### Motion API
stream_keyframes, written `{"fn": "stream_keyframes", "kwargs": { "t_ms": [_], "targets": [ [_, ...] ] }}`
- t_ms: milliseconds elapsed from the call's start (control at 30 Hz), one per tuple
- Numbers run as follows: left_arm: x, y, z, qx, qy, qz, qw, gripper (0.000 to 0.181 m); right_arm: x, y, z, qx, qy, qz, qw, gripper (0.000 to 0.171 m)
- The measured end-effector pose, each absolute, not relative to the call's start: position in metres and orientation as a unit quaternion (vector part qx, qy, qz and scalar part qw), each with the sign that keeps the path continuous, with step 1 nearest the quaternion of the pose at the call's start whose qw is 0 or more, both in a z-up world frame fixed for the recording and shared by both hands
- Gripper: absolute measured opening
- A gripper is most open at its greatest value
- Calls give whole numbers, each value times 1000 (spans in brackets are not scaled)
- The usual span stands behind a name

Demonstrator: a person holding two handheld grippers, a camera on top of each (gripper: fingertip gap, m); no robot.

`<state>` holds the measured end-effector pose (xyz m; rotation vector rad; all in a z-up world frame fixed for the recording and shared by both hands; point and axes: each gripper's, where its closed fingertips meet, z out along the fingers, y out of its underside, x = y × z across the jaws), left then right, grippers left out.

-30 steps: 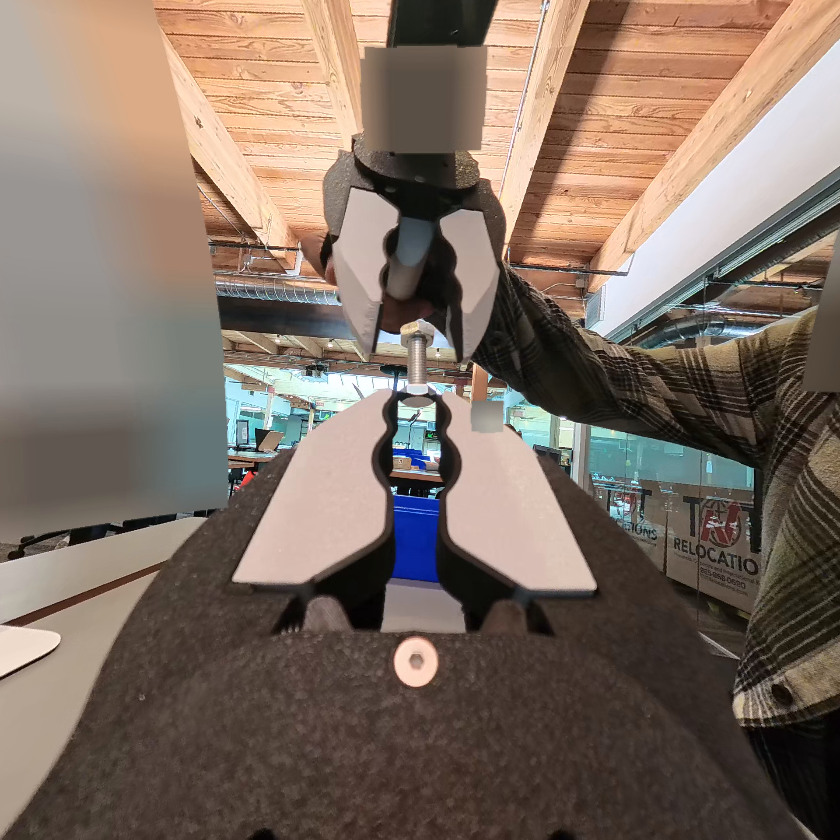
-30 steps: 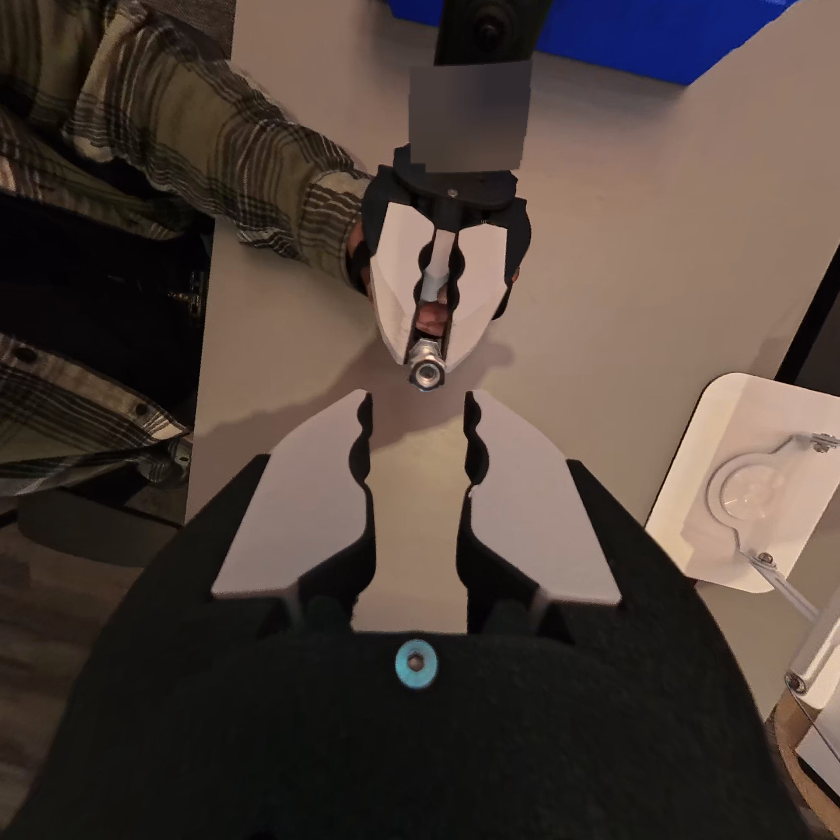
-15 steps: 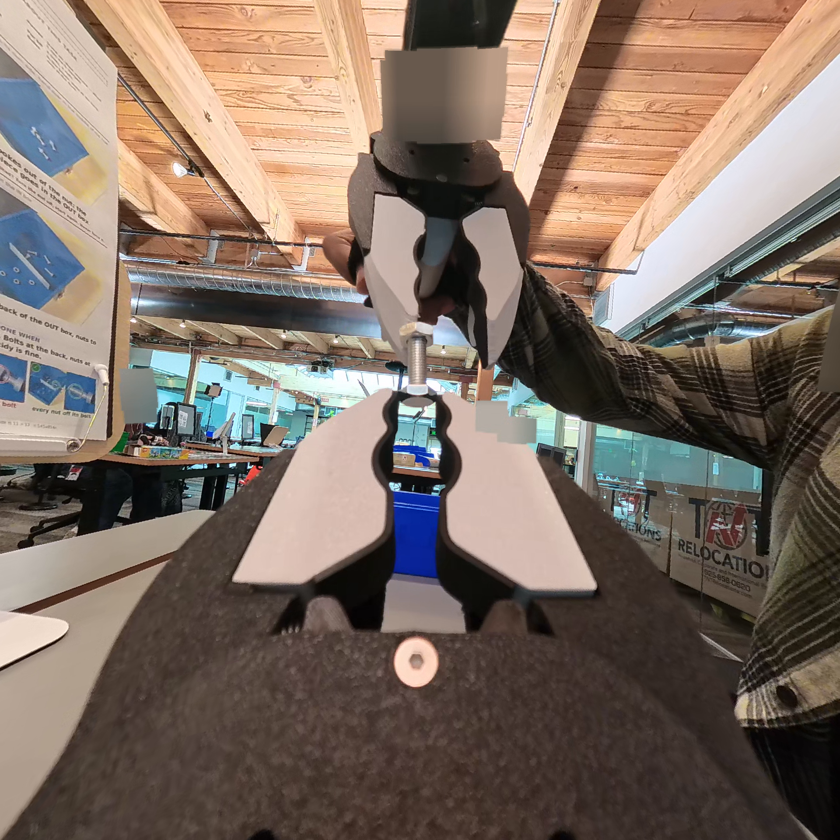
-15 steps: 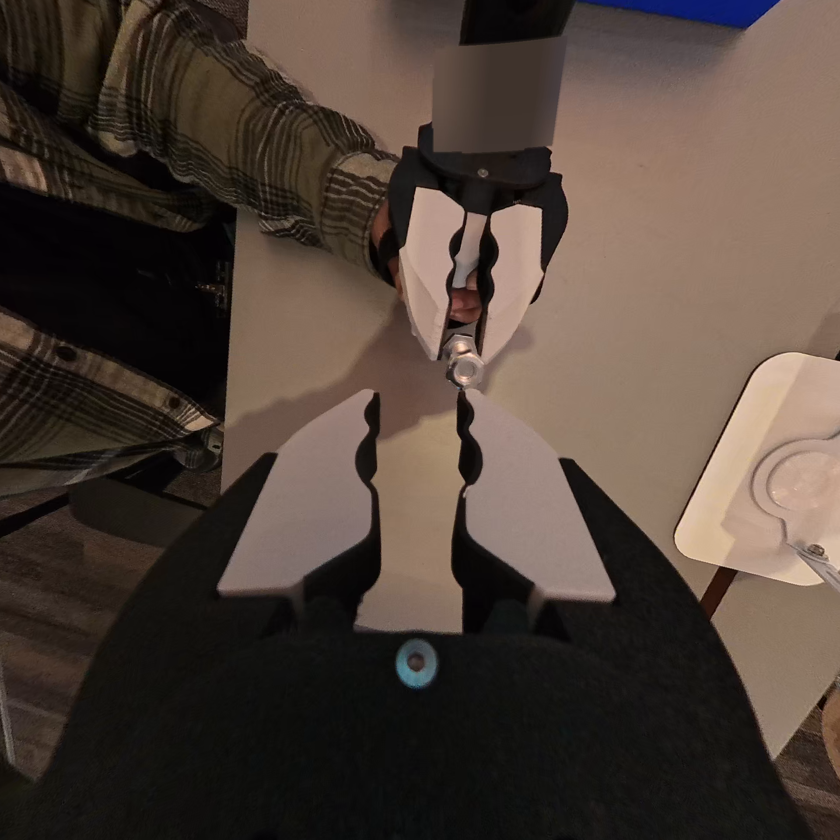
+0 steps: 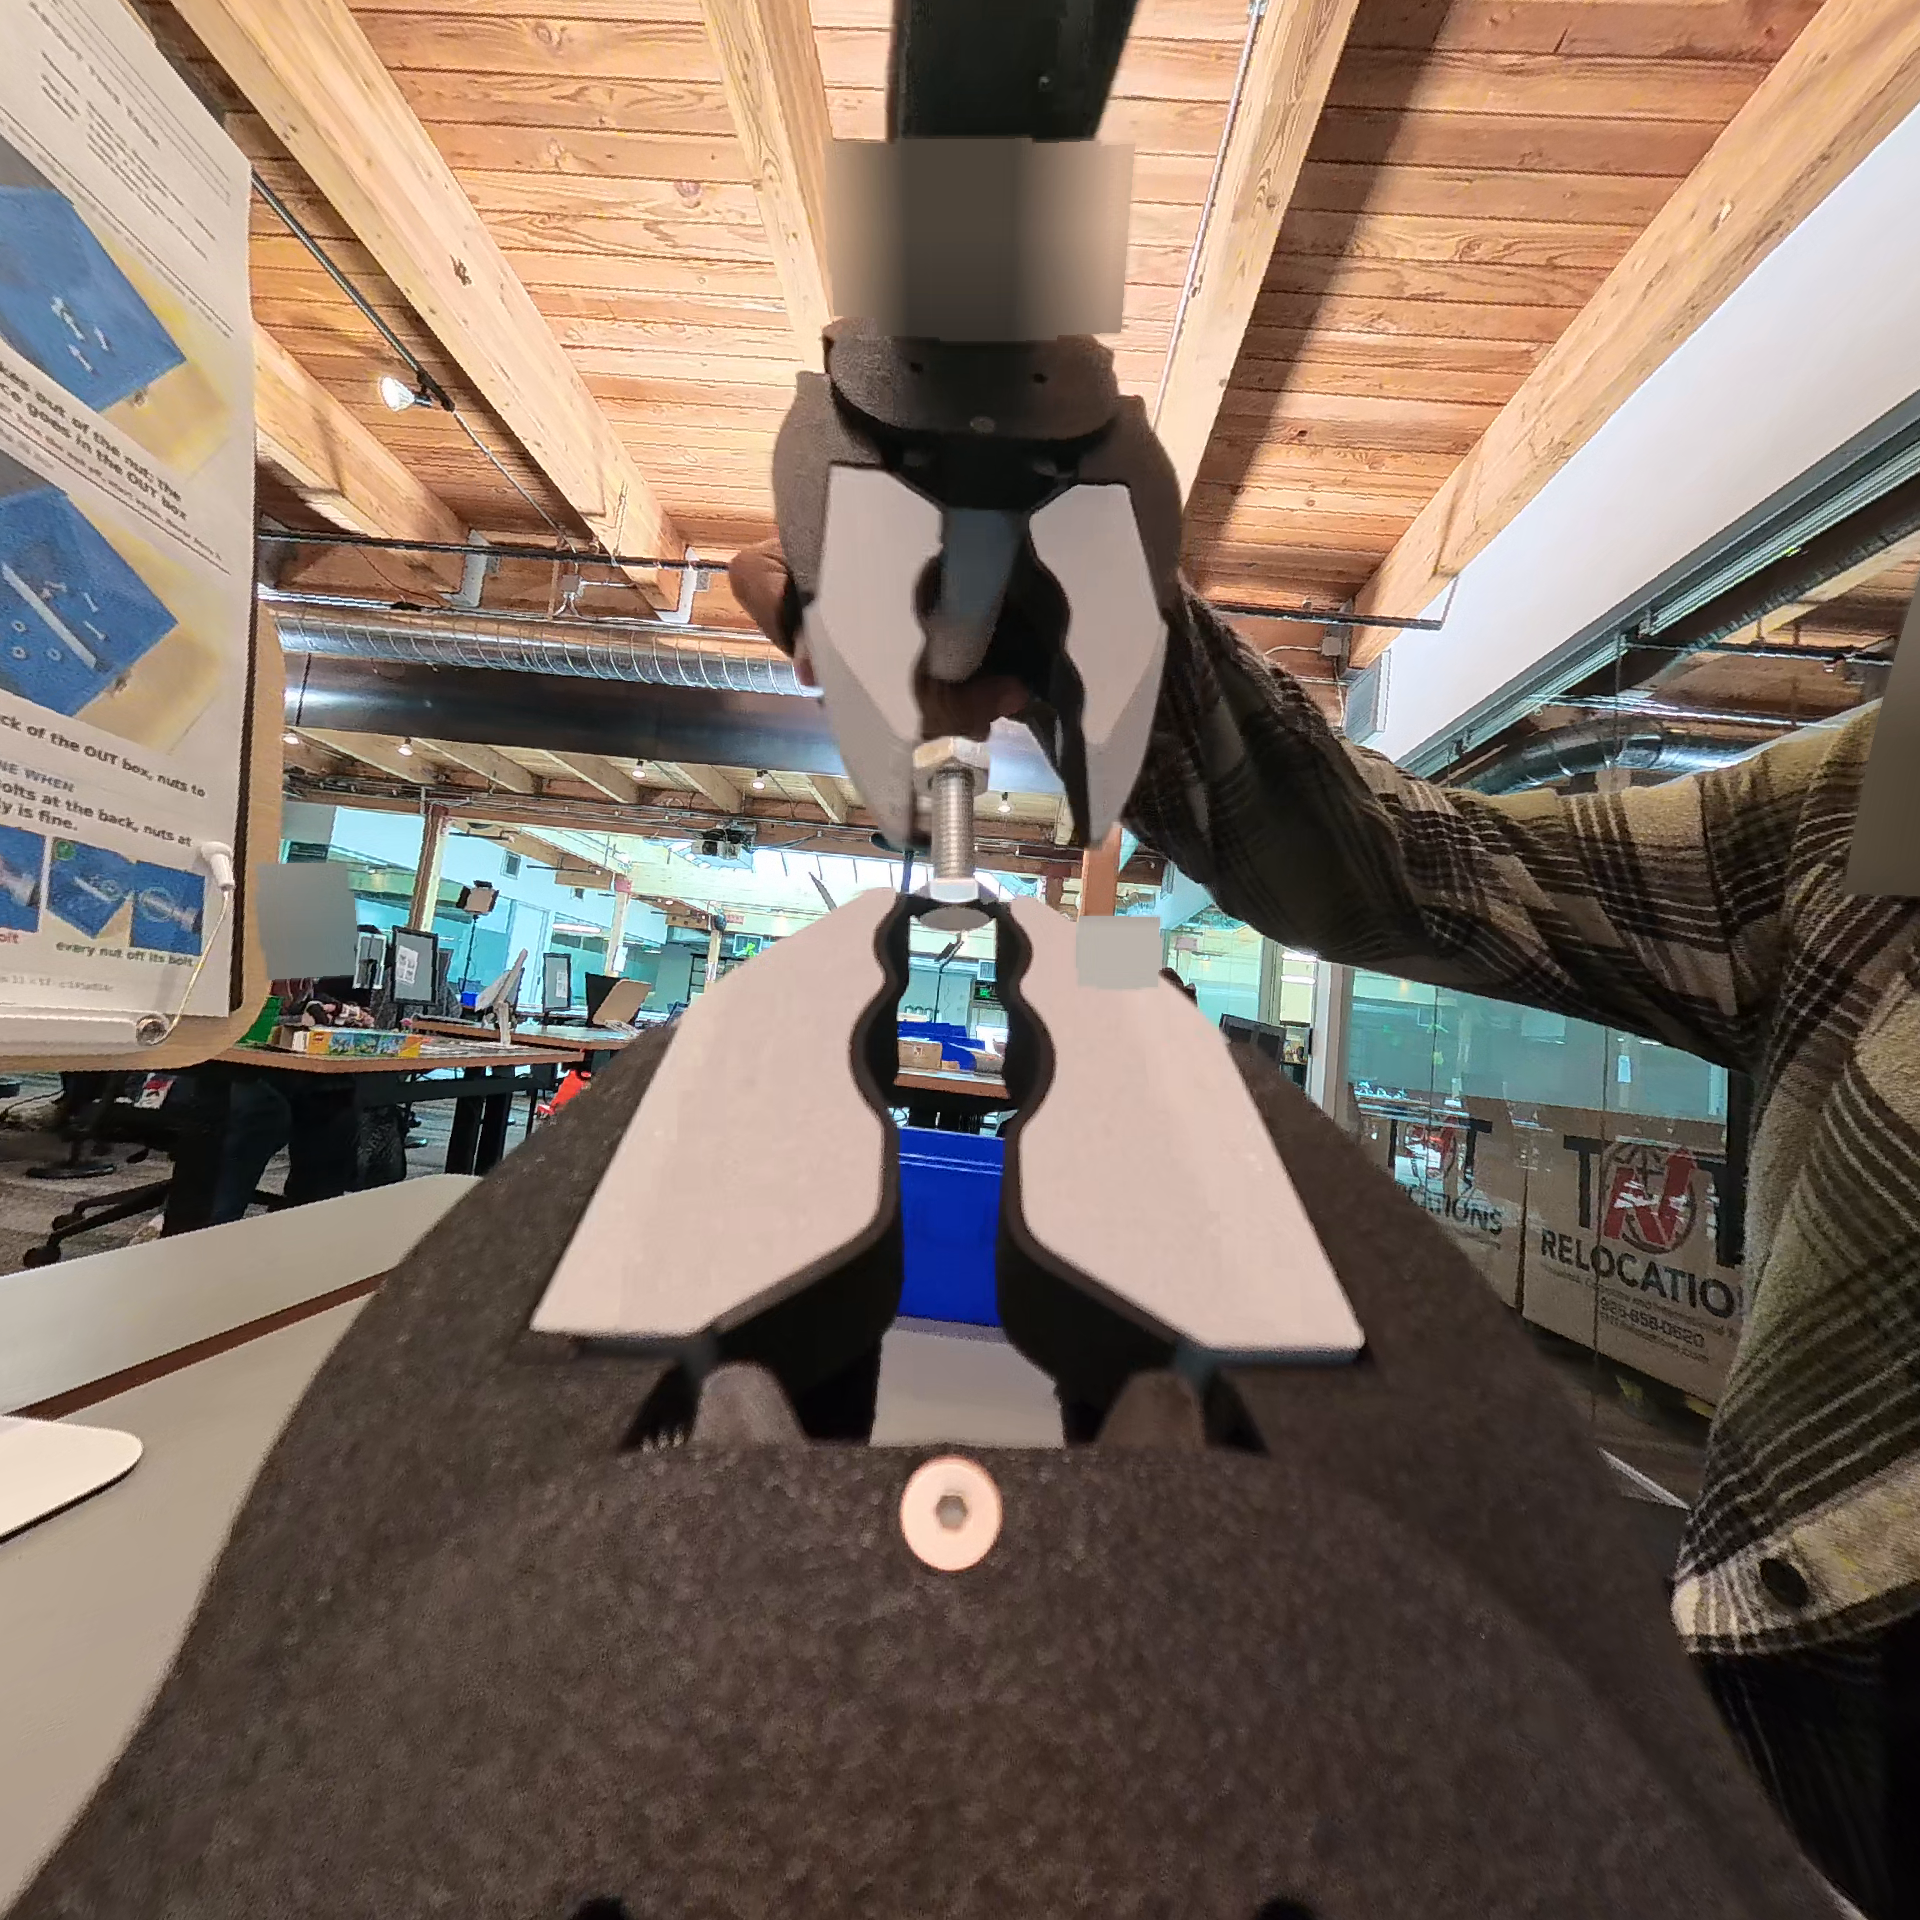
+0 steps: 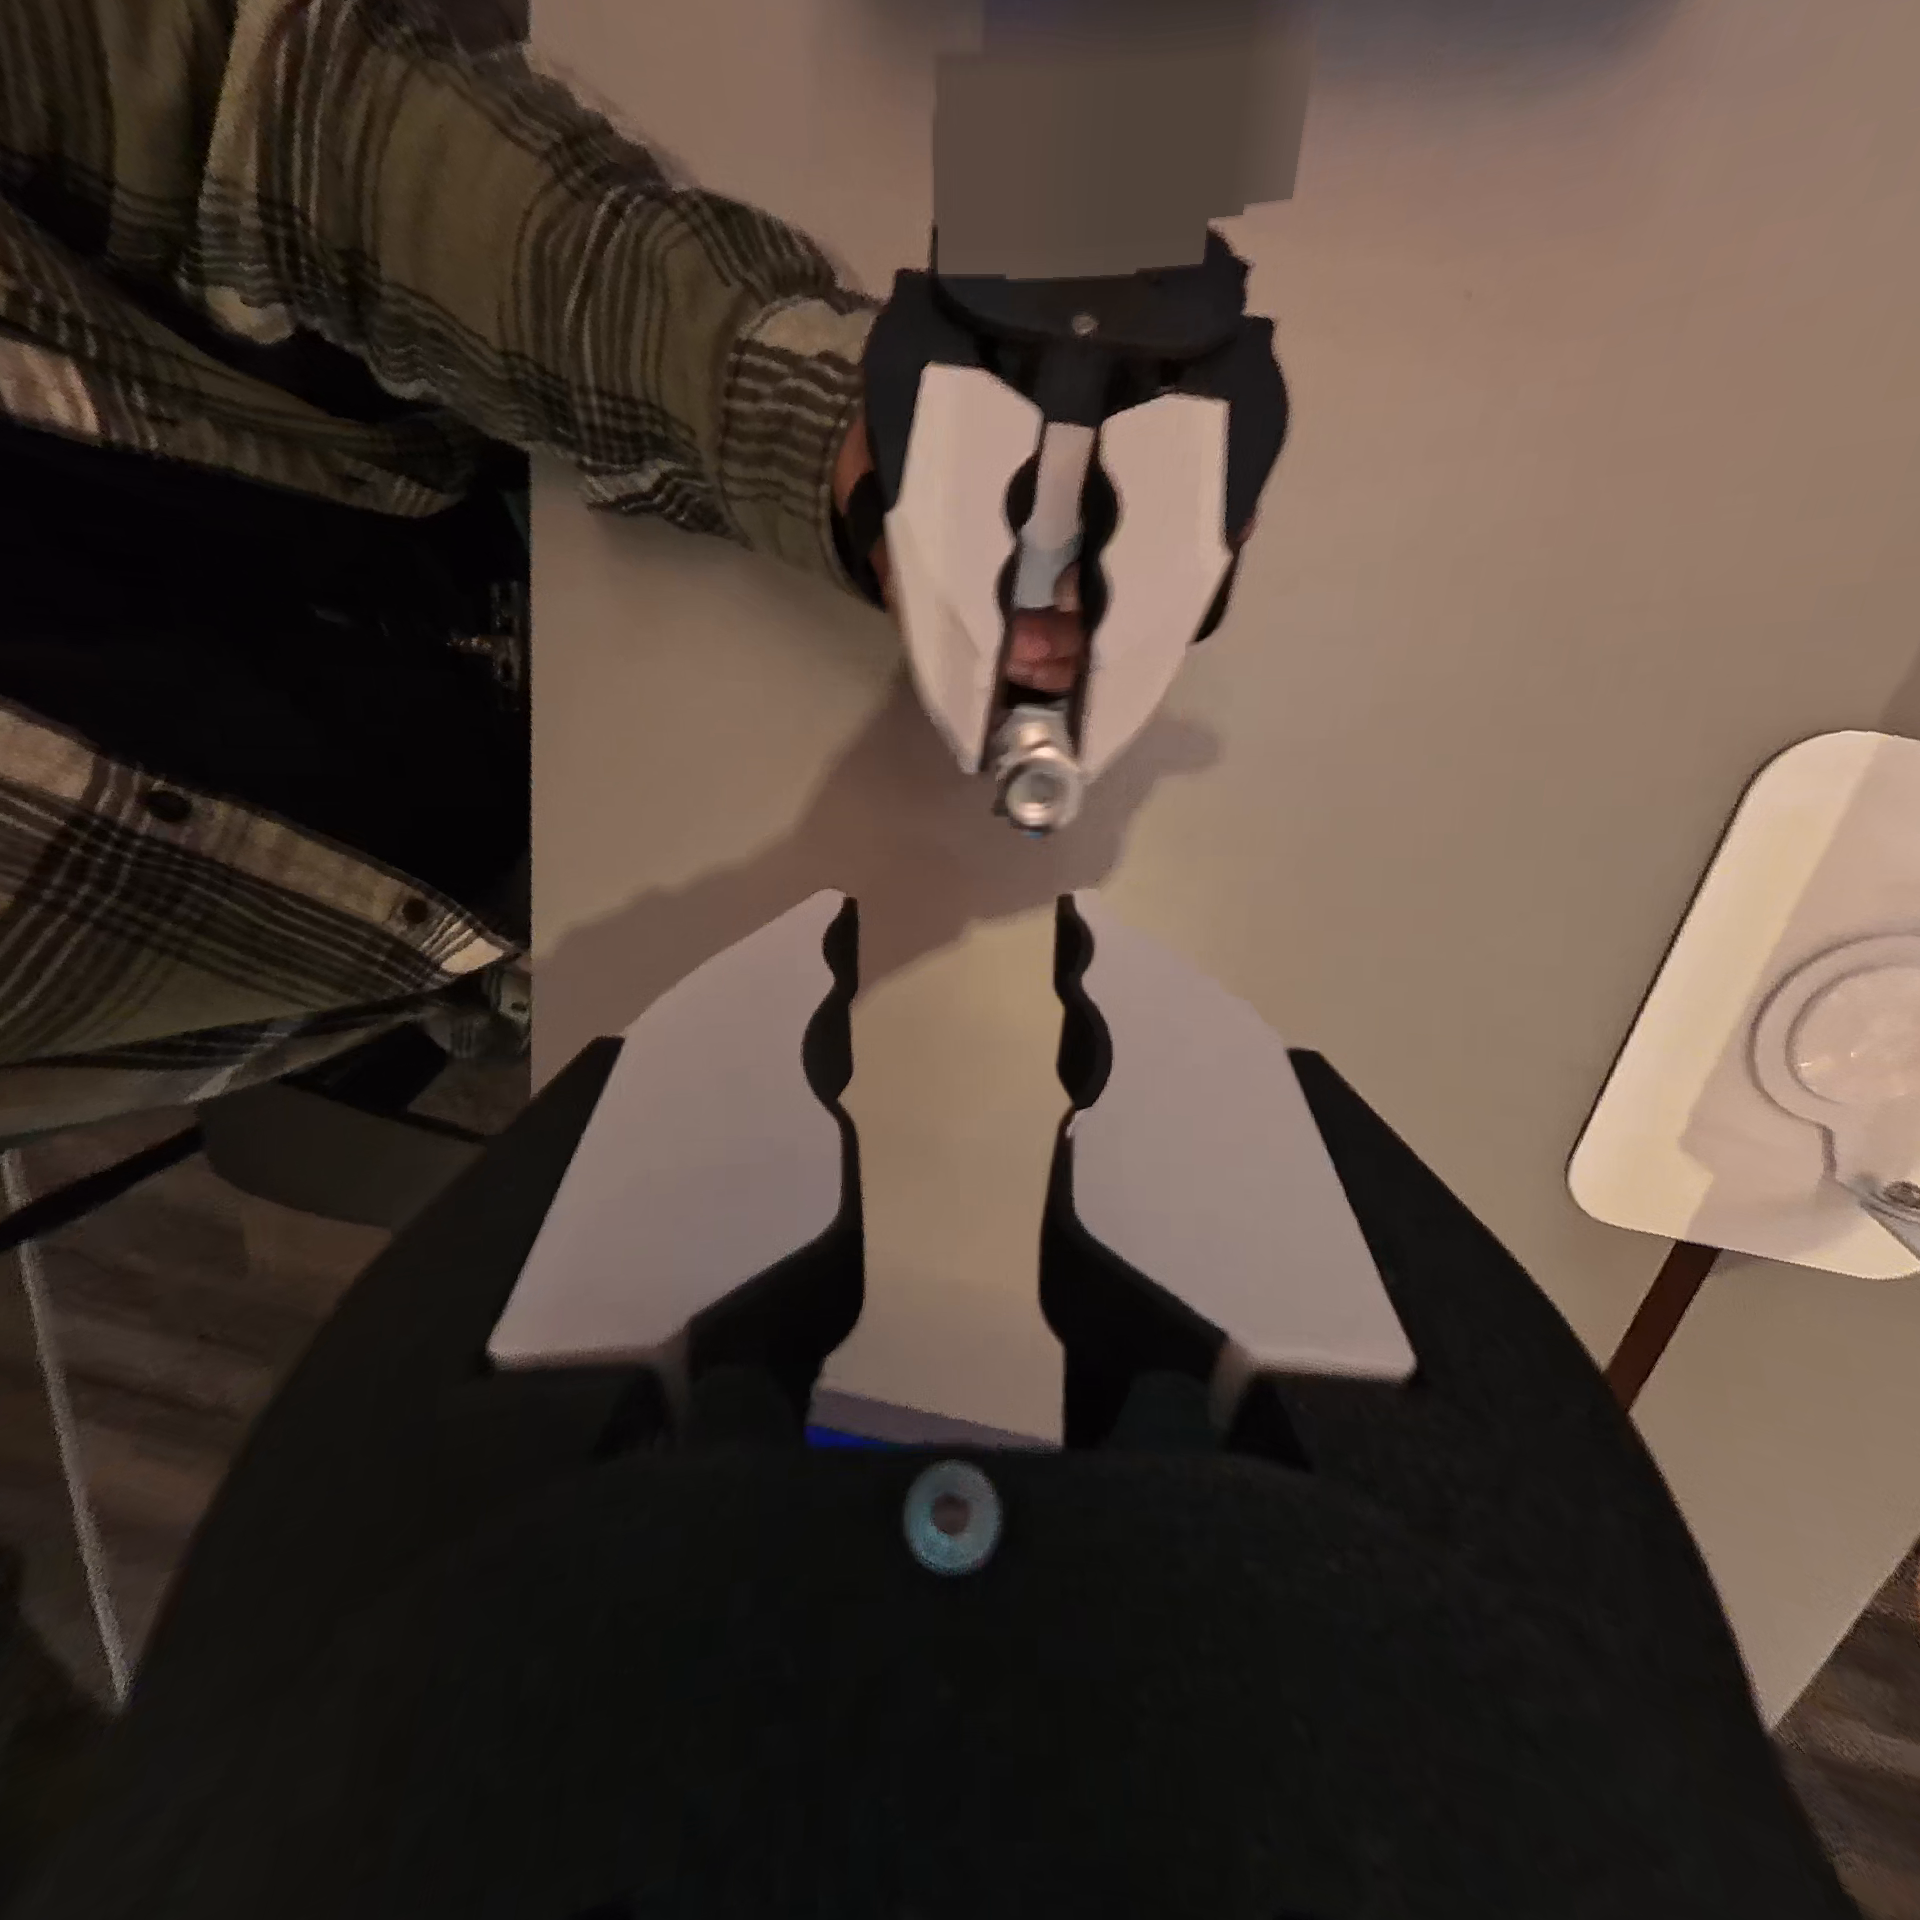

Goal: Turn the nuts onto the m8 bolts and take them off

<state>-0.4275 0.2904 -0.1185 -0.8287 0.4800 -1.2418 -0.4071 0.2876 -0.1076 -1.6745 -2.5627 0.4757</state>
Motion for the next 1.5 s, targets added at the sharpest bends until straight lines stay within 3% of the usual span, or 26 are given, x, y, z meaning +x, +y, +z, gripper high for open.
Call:
{"fn": "stream_keyframes", "kwargs": {
  "t_ms": [200,1167,1367,1500],
  "targets": [
    [-426,290,-119,-373,219,-560,707,14,-422,290,-106,-523,-835,164,51,47],
    [-428,292,-119,-377,214,-558,707,14,-396,254,-112,-525,-833,165,-60,37],
    [-426,290,-120,-374,218,-564,703,14,-422,286,-79,-502,-852,121,83,44],
    [-426,290,-119,-374,219,-562,705,14,-429,301,-90,-502,-855,97,87,55]
  ]
}}
